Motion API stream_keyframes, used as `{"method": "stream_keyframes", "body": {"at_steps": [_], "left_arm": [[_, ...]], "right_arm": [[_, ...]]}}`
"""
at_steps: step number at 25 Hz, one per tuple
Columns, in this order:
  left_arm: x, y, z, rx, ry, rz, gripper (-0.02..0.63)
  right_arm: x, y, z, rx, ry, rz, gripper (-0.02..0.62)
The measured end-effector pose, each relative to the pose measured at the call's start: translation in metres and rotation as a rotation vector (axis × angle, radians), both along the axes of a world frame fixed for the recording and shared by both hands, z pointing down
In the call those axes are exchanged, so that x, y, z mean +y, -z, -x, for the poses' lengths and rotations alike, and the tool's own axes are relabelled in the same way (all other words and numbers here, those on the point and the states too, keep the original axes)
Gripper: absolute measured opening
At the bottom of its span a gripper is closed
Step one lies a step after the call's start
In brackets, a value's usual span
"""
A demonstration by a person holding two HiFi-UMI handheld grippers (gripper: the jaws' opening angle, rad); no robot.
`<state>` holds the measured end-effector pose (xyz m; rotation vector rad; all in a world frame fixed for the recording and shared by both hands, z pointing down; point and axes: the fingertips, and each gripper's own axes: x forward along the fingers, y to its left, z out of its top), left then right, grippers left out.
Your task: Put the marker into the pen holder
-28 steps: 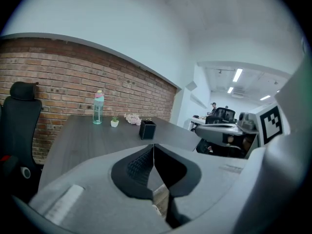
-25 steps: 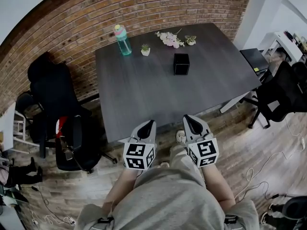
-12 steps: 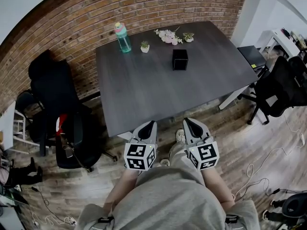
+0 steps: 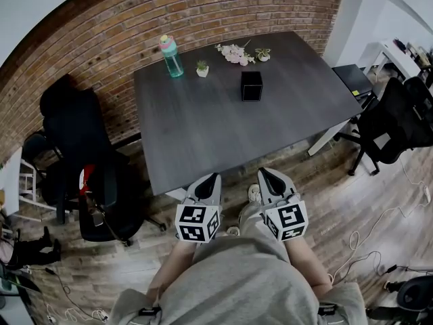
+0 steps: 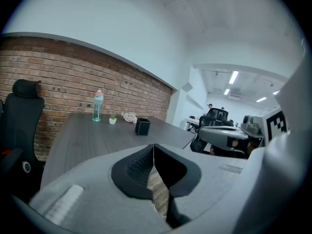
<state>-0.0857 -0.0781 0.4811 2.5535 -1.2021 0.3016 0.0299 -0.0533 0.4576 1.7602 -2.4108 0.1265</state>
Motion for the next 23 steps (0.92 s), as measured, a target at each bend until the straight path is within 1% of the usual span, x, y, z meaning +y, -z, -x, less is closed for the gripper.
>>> {"method": "stream_keyframes", "body": {"at_steps": [23], "left_arm": [[-0.0038,-0.0012,-0.0054,-0.011,-0.007,0.003,0.018]], "right_arm": [[-0.0045,0.0019,-0.0077,-0.019,-0.004,-0.007,0.002]]}}
